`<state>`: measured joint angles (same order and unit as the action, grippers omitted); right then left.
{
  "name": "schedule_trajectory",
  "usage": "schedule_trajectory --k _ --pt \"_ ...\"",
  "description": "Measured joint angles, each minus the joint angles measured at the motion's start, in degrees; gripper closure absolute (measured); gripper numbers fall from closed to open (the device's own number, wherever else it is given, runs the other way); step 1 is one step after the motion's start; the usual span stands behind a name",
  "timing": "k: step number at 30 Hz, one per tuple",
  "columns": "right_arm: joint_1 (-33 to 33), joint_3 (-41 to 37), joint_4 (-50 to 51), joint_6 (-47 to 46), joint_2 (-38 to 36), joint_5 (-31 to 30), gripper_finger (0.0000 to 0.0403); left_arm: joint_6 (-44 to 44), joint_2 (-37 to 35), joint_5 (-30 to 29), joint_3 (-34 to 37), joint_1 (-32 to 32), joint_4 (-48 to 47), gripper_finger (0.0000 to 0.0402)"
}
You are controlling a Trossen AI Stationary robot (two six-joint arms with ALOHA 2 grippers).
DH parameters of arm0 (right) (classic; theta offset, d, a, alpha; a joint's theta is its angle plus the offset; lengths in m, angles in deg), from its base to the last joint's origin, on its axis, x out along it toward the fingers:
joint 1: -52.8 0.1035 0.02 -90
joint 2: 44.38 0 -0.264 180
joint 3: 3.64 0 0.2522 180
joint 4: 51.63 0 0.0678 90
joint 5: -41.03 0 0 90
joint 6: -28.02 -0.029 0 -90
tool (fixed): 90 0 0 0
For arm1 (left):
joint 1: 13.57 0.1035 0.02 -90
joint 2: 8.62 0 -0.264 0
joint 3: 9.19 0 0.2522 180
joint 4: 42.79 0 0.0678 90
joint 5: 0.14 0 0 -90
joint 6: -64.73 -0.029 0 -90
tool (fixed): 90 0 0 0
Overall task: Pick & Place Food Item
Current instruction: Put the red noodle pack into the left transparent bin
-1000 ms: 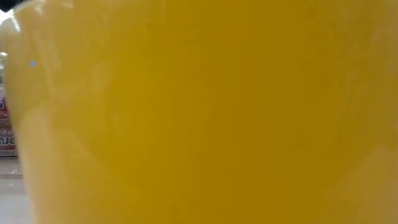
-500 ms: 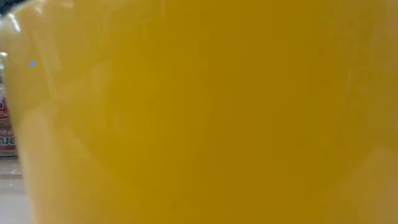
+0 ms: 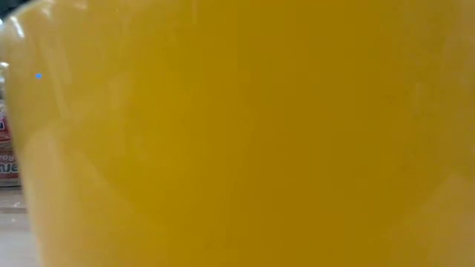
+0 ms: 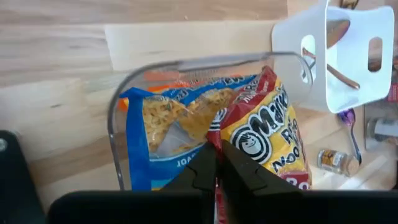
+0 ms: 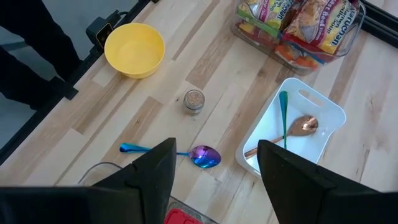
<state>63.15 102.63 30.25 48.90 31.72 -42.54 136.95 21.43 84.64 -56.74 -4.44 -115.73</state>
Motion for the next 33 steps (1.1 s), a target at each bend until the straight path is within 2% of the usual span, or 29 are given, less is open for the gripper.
schedule_trajectory --k 4,13,18,22,25,29,33 --pt "0.0 0.0 0.0 -0.18 0.0 0.0 0.0184 0.11 0.0 -0.96 0.01 0.0 0.04 0.0362" --pt "0.0 0.0 0.0 -1.03 0.0 0.0 0.0184 0.13 0.0 -0.9 0.01 0.0 0.43 0.0219" --pt "0.0 0.0 0.02 -1.03 0.0 0.0 0.0184 -1.72 -0.96 -3.59 0.03 0.0 5.18 0.0167" --pt "0.0 0.0 0.02 -1.33 0.0 0.0 0.0184 -3.53 -2.69 -8.81 0.06 0.0 10.25 0.0156" --pt "0.01 0.0 0.16 -1.61 0.0 0.0 0.0184 -8.54 -3.71 -9.45 0.06 -0.06 17.17 0.0162" --pt "0.0 0.0 0.2 -1.62 0.0 -0.07 0.0184 -14.64 -2.49 -0.09 0.0 -0.07 24.8 0.0183" --pt "-0.1 0.0 0.02 -1.62 0.04 -0.22 0.0184 -13.93 3.92 6.22 -0.01 -0.09 21.02 0.0225"
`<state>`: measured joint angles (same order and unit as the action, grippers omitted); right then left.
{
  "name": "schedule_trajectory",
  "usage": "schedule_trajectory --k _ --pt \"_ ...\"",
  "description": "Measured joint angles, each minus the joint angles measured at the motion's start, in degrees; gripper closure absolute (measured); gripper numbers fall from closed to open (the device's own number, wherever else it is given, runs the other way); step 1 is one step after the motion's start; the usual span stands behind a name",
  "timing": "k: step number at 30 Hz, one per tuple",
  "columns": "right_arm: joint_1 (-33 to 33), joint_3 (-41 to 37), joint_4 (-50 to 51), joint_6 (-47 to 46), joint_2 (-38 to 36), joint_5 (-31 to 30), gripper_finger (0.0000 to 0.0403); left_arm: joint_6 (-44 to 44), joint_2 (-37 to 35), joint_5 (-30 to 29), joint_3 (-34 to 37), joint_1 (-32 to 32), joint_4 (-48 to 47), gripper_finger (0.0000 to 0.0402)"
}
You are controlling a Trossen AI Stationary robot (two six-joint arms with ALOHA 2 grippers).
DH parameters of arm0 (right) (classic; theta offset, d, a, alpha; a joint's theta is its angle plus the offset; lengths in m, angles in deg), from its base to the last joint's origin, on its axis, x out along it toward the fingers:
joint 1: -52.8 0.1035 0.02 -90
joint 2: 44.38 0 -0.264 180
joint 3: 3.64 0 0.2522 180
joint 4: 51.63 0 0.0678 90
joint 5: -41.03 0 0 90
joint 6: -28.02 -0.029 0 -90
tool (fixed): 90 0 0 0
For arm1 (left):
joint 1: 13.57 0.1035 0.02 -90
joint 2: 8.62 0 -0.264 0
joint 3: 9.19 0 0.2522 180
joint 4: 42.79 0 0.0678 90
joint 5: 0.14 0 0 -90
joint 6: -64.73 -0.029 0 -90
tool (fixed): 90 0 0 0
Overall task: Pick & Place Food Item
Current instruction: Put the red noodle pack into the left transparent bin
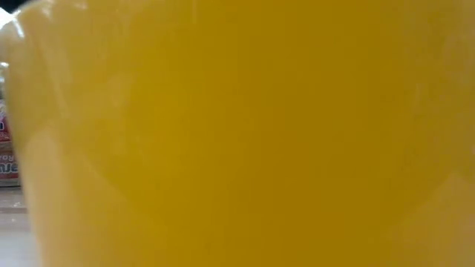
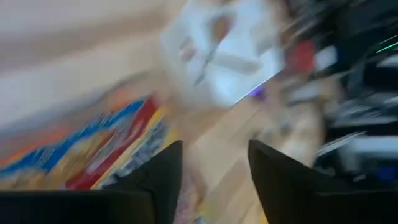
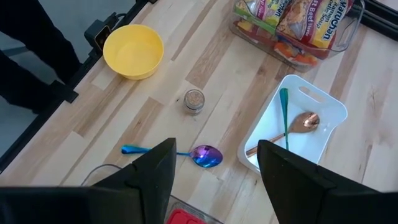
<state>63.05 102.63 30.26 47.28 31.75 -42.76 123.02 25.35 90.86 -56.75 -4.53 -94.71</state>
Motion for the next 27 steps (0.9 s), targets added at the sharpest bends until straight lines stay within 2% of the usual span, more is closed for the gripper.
schedule_trajectory --k 6,10,14,22,27 --pt "-0.86 0.0 0.24 -0.87 0.1 -0.06 0.0184 -0.97 11.97 9.14 0.04 0.0 -1.42 0.0305" --pt "-1.06 0.0 0.42 -1.36 0.1 -0.06 0.0184 -1.45 15.35 8.47 0.04 0.0 -1.4 0.0351" --pt "-1.04 0.0 0.42 -1.47 0.1 -0.06 0.0184 -1.52 15.01 5.28 0.02 0.0 -1.84 0.0389" --pt "-1.04 0.0 0.44 -1.29 0.1 -0.06 0.0184 -1.37 9.45 1.44 0.04 0.0 -4.93 0.0399" --pt "-1.04 -0.02 0.44 -0.87 0.1 -0.04 0.0184 -1.31 7.74 0.97 0.07 0.0 -7.47 0.0401"
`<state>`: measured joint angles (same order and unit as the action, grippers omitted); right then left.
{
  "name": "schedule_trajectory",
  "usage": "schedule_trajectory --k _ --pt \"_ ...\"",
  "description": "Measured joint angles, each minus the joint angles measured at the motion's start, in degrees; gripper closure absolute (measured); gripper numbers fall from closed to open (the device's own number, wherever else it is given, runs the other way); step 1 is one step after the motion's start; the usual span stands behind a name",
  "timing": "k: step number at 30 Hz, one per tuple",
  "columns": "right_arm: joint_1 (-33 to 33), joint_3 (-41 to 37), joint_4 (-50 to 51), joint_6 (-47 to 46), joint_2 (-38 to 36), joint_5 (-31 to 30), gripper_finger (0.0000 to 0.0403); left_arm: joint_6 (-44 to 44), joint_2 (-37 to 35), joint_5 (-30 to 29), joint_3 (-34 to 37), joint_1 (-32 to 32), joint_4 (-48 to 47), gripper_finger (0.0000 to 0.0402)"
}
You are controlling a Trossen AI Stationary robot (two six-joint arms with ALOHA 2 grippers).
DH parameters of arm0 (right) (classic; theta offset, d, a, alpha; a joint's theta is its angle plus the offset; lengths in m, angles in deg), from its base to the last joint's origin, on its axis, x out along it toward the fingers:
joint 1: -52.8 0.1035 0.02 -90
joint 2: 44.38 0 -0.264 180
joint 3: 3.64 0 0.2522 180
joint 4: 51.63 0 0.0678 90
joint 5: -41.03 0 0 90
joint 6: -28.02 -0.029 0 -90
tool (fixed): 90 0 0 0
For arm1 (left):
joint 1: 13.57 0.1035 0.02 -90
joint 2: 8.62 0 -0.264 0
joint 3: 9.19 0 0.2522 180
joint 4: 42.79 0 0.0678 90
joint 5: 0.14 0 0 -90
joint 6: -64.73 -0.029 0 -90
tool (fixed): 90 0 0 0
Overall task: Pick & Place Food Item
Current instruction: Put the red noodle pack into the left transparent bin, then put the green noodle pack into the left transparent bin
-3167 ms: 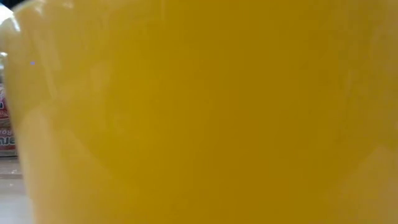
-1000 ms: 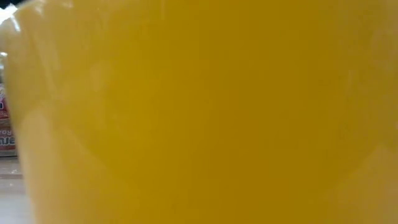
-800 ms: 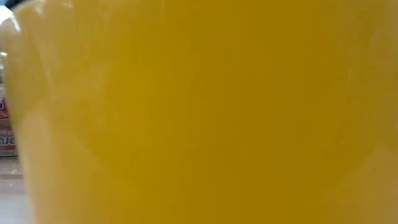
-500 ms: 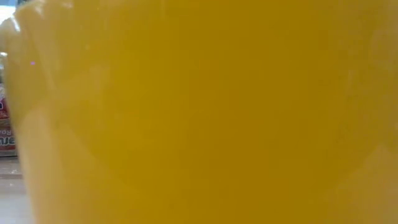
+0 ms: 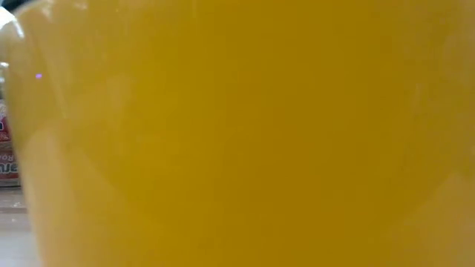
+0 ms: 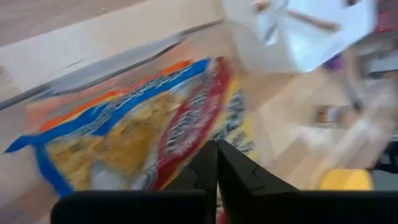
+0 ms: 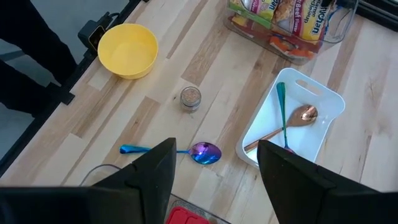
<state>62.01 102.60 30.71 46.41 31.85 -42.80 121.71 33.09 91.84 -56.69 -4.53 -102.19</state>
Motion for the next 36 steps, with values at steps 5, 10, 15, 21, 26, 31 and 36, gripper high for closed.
schedule_trajectory --k 5,10,15,21,26,31,36 --pt "-0.04 0.0 0.0 0.0 0.0 0.0 0.0184 -2.15 -1.56 2.15 -0.07 -0.89 6.21 0.0401" --pt "-0.07 0.0 0.0 0.02 0.0 0.0 0.0184 -1.07 0.71 5.47 -0.03 -1.88 -2.7 0.0401" --pt "-0.07 0.0 -0.02 0.02 0.0 0.0 0.0184 -0.74 1.45 1.24 -0.04 -2.64 -3.32 0.0401" --pt "-0.07 0.0 0.0 -0.42 0.0 0.0 0.0184 0.49 1.47 -2.25 -0.07 -2.61 -4.35 0.0401" --pt "-0.09 0.0 0.0 -0.42 0.0 0.0 0.0184 0.5 1.38 -2.74 -0.07 -2.62 -5.07 0.0401" --pt "-0.11 0.0 0.0 -0.42 0.0 0.0 0.0184 -2.64 -1.28 -0.63 -0.02 -2.62 1.38 0.0401" --pt "-0.42 0.0 0.07 -0.26 0.0 0.0 0.0184 -6.0 -6.17 -0.26 -0.02 -2.6 13.18 0.0395"
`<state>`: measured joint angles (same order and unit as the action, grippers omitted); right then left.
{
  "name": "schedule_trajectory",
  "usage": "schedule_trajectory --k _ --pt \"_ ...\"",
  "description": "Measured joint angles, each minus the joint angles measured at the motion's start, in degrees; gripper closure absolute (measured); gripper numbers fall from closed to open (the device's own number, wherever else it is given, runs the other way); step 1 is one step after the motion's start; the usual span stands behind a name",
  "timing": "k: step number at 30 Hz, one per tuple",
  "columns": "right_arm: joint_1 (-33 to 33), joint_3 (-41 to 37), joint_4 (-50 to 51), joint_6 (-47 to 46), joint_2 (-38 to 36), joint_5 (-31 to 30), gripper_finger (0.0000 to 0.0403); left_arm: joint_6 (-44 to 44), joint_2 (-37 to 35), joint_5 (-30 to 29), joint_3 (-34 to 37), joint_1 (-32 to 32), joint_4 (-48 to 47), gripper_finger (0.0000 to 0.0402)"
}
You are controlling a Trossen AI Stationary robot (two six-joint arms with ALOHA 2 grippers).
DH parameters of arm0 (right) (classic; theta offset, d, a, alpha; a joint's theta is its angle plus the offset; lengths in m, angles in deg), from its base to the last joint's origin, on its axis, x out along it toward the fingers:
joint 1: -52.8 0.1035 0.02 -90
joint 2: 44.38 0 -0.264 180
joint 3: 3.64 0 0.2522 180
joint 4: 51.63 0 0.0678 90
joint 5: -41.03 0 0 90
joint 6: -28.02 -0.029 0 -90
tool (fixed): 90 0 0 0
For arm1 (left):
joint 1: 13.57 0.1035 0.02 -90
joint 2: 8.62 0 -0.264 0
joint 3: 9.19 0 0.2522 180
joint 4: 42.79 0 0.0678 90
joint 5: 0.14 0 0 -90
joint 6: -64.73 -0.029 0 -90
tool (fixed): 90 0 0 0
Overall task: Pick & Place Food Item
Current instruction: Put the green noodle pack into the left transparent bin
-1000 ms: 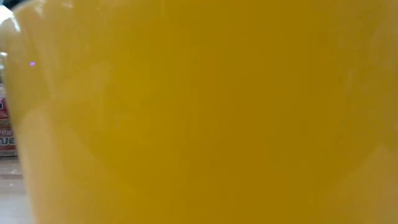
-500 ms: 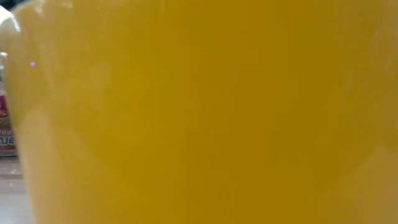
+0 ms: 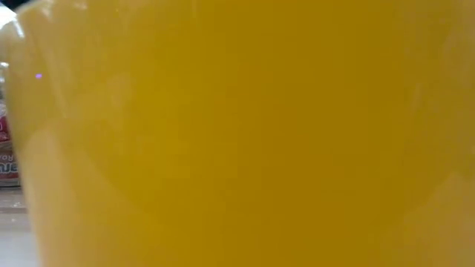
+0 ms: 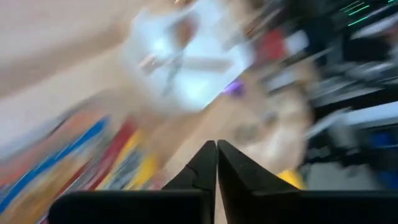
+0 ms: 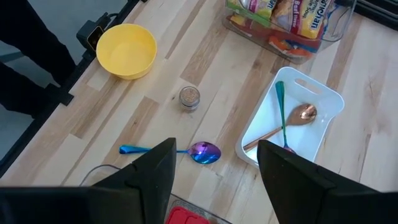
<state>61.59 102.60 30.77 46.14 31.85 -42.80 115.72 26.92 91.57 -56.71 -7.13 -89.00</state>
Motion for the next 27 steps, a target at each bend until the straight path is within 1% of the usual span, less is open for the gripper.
schedule_trajectory --k 4,8,11,14,17,19,22,25,27 --pt "-1.26 0.0 0.55 -0.07 0.0 -0.01 0.0184 -3.09 -2.34 -0.78 0.0 0.0 14.13 0.0382" --pt "-3.82 0.0 2.42 -2.65 -0.07 -0.02 0.0184 -8.44 -1.35 -4.67 0.0 0.0 32.18 0.0356" --pt "-6.06 0.0 5.32 -4.85 -0.13 -0.04 0.0184 -12.69 1.65 -8.72 -0.04 0.0 44.41 0.0329" --pt "-8.12 0.0 9.02 -6.96 -0.13 -0.05 0.0184 -17.19 6.78 -13.64 -0.04 0.0 56.63 0.0298" --pt "-10.01 0.0 11.15 -8.92 -0.13 -0.07 0.0184 -22.19 13.04 -14.84 -0.04 0.31 67.71 0.0268" --pt "-11.36 0.0 11.04 -10.0 -0.15 -0.1 0.0184 -23.57 16.61 -14.86 -0.66 0.58 71.12 0.025" --pt "-13.86 0.0 8.07 -10.17 -0.06 -1.63 0.0184 -25.84 20.18 -14.85 -2.75 1.02 70.85 0.0228" --pt "-16.62 0.0 3.06 -9.47 1.03 -4.88 0.0184 -28.62 21.86 -14.87 -4.23 1.1 70.91 0.0214" --pt "-18.77 -0.04 0.8 -8.05 1.83 -4.95 0.0184 -30.02 21.99 -15.03 -4.8 1.14 70.97 0.0209"
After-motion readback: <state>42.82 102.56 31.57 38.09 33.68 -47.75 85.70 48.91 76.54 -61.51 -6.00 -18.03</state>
